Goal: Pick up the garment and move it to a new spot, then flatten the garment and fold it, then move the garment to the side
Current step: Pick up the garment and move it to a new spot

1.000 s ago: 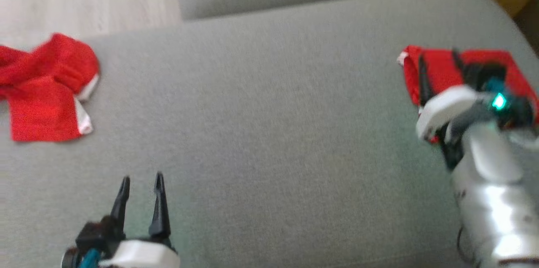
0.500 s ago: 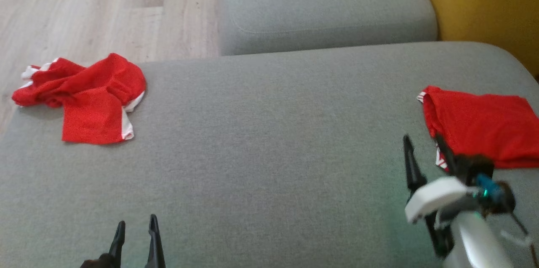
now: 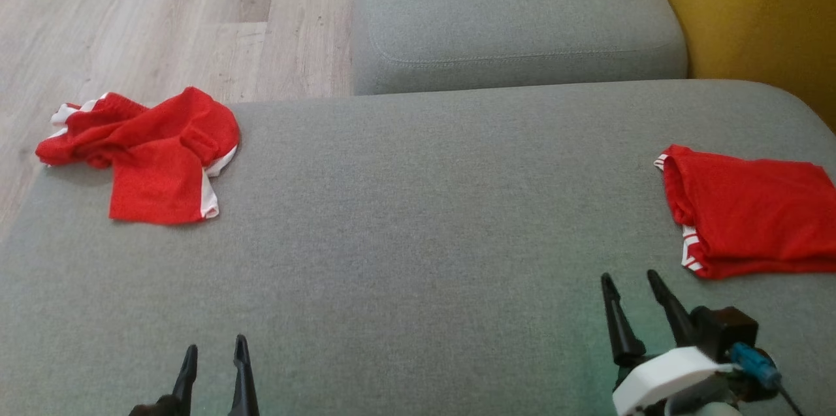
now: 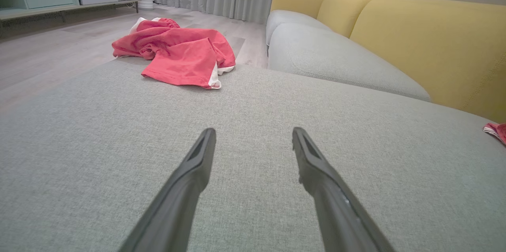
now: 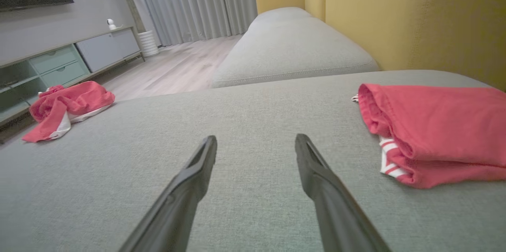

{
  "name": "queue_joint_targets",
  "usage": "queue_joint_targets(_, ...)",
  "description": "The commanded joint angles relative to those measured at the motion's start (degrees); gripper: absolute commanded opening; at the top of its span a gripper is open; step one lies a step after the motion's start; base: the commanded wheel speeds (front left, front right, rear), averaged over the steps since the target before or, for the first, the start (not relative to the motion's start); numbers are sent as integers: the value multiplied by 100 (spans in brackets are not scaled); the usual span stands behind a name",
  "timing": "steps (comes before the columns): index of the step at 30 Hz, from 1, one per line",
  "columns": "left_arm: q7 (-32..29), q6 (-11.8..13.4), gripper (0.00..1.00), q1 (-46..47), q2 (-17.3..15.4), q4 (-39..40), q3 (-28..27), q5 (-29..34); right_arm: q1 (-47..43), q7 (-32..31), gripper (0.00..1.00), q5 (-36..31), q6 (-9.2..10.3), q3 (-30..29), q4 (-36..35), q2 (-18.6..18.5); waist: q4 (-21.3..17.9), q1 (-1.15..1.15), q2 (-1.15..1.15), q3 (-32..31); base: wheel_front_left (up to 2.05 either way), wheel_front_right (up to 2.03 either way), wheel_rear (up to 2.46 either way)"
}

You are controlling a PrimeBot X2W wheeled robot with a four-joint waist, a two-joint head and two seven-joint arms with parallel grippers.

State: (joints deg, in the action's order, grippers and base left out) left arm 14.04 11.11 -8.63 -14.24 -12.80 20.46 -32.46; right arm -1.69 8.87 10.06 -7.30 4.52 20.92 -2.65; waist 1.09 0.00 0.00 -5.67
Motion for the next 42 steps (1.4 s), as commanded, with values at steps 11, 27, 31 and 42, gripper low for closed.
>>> queue_joint_targets(11,71,27,100,345,-27,126,-138,-3,4,-198,100,-35,-19,145,-544,-23,-6,0,0,17,0,0,0)
queue_joint_targets(27,73,20,100,514,-72,112,-107,29,-80,-236,100,-54,-19,76,-654,-23,566,0,0,66,0,0,0)
queue_joint_targets(31,75,44,100,569,-112,158,-138,61,-72,-226,100,-23,-19,122,-680,-23,1109,0,0,96,0,0,0)
queue_joint_targets(42,72,177,100,449,-261,415,-329,43,9,-199,100,85,-19,308,-650,-23,2310,0,0,135,0,0,0)
